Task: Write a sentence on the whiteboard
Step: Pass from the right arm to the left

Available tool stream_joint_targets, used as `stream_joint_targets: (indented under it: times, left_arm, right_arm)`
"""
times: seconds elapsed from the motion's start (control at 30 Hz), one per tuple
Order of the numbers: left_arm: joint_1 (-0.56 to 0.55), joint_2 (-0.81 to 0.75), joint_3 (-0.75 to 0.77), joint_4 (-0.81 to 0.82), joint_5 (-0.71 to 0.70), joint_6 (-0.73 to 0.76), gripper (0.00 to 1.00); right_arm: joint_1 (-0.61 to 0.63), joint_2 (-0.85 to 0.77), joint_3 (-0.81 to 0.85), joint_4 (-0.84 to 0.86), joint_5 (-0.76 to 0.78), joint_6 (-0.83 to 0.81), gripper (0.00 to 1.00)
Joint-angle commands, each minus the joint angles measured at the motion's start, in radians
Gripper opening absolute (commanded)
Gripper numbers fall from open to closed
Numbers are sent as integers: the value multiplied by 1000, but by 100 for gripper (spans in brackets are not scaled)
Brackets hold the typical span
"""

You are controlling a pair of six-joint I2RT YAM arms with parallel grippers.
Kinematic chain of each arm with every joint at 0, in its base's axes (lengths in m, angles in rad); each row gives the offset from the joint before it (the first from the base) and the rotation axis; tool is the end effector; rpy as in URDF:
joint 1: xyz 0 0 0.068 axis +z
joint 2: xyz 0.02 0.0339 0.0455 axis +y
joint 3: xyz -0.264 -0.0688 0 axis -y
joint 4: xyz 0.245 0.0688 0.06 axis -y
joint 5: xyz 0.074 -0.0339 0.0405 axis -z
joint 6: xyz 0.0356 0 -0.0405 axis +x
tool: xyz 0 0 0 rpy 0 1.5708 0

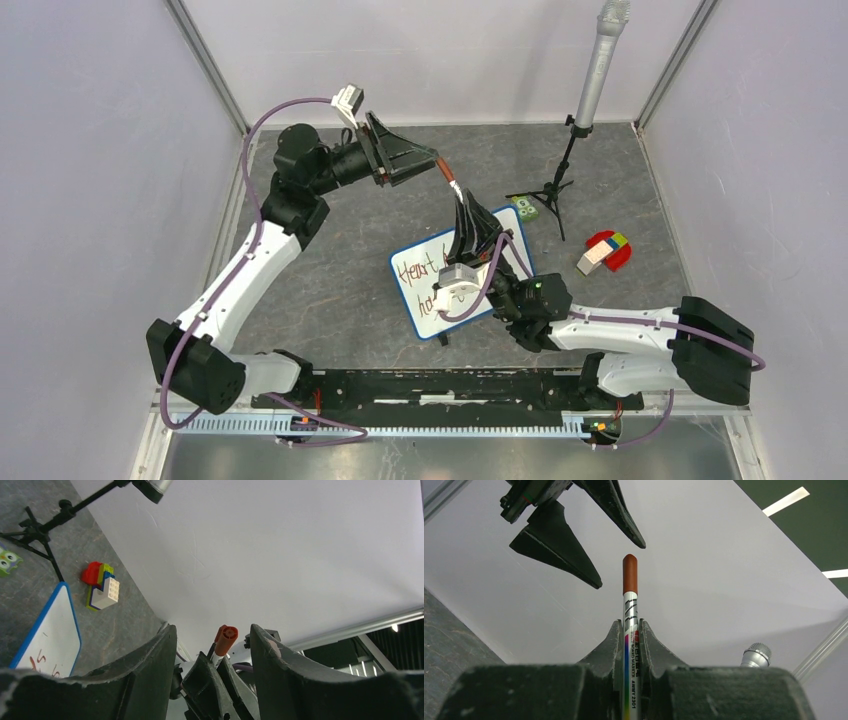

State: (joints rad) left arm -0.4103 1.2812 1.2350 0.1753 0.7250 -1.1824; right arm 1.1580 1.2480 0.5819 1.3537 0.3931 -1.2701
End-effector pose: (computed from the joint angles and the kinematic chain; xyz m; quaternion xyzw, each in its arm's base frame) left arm 0.2583 -0.1381 0.4281 0.0144 0.6720 -0.6658 0.3239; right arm 0.1122 0.2222 0.3275 -0.3311 0.3118 -0.1330 0.8806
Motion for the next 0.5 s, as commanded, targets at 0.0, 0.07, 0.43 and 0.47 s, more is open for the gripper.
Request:
stream_joint_targets:
  times: [0.0,0.07,0.43,0.47]
  left_arm:
    - [-27,-10,17,50,35,50,61]
    - [-34,-10,14,50,34,52,59]
    - [-66,2,27,47,25,77,50]
    - [-68,2,29,48,24,78,48]
  right_arm:
    - [11,-7,7,87,-30,-30,0]
    - [15,-8,8,87,-31,-33,0]
    - [31,2,28,60,-13,-28,0]
    - [32,5,30,57,-12,-28,0]
